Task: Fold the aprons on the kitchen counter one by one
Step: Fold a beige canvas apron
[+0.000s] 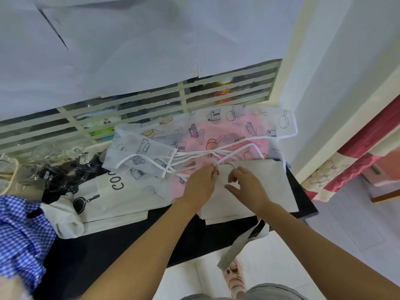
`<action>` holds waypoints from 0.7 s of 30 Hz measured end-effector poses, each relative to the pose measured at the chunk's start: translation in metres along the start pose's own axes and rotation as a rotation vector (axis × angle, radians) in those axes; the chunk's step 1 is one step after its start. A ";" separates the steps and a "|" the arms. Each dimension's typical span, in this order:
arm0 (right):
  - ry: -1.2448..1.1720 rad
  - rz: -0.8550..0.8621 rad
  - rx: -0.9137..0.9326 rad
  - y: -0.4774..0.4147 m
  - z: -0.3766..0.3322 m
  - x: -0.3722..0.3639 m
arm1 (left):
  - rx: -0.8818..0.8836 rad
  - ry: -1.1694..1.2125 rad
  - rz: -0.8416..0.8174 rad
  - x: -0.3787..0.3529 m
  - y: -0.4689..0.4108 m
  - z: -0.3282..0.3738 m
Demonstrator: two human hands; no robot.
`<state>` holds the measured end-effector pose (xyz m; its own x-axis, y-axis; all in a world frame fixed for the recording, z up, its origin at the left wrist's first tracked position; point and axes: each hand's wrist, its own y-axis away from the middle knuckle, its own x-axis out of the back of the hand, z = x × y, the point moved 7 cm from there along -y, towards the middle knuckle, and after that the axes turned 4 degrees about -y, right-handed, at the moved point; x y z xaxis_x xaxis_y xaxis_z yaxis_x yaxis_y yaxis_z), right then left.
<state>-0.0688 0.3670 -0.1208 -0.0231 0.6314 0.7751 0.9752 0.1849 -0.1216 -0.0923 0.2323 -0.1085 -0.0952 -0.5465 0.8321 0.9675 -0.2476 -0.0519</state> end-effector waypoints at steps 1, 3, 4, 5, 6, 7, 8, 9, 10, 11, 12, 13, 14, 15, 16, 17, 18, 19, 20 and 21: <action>0.015 0.063 0.071 0.000 -0.011 0.009 | -0.023 -0.079 -0.105 -0.011 0.000 0.002; 0.044 0.054 0.181 0.001 -0.026 0.014 | -0.068 -0.144 -0.224 -0.024 0.004 0.007; 0.074 -0.003 0.200 0.001 -0.028 0.011 | -0.094 -0.129 -0.249 -0.027 0.006 0.010; 0.106 -0.063 0.191 0.001 -0.028 0.007 | -0.116 -0.090 -0.255 -0.027 0.008 0.013; 0.135 -0.116 0.161 0.001 -0.024 0.003 | -0.119 -0.037 -0.257 -0.028 0.011 0.015; 0.156 -0.148 0.126 0.000 -0.019 -0.001 | -0.107 0.016 -0.256 -0.027 0.012 0.016; 0.163 -0.162 0.092 0.000 -0.015 -0.004 | -0.090 0.066 -0.249 -0.026 0.014 0.015; 0.165 -0.152 0.067 0.001 -0.012 -0.005 | -0.073 0.106 -0.237 -0.024 0.015 0.014; 0.164 -0.126 0.050 0.001 -0.010 -0.004 | -0.053 0.130 -0.223 -0.022 0.016 0.011; 0.159 -0.097 0.037 0.002 -0.008 -0.004 | -0.035 0.139 -0.211 -0.021 0.016 0.008; 0.150 -0.071 0.031 0.002 -0.007 -0.004 | -0.019 0.136 -0.201 -0.020 0.016 0.004; 0.140 -0.048 0.025 0.002 -0.006 -0.003 | -0.005 0.130 -0.192 -0.019 0.016 0.001; 0.124 -0.035 0.015 0.002 -0.006 -0.002 | 0.009 0.124 -0.183 -0.020 0.017 -0.003; 0.092 -0.035 -0.013 0.001 -0.005 -0.002 | 0.024 0.120 -0.171 -0.020 0.018 -0.005; 0.034 -0.035 -0.055 0.000 -0.003 -0.001 | 0.041 0.124 -0.154 -0.019 0.019 -0.008; -0.036 -0.030 -0.110 -0.001 -0.001 0.000 | 0.061 0.143 -0.139 -0.018 0.020 -0.010; -0.132 -0.027 -0.172 -0.002 0.002 0.000 | 0.083 0.172 -0.131 -0.018 0.023 -0.011; -0.273 -0.036 -0.247 -0.003 0.005 -0.001 | 0.096 0.201 -0.127 -0.019 0.025 -0.012; -0.468 -0.058 -0.322 -0.003 0.006 -0.003 | 0.099 0.227 -0.130 -0.020 0.027 -0.010; -0.676 -0.081 -0.384 -0.002 0.005 -0.007 | 0.102 0.259 -0.142 -0.022 0.028 -0.007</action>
<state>-0.0717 0.3662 -0.1294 -0.1062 0.9715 0.2119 0.9698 0.0541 0.2378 -0.0652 0.2320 -0.1319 -0.2753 -0.7010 0.6579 0.9574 -0.2619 0.1216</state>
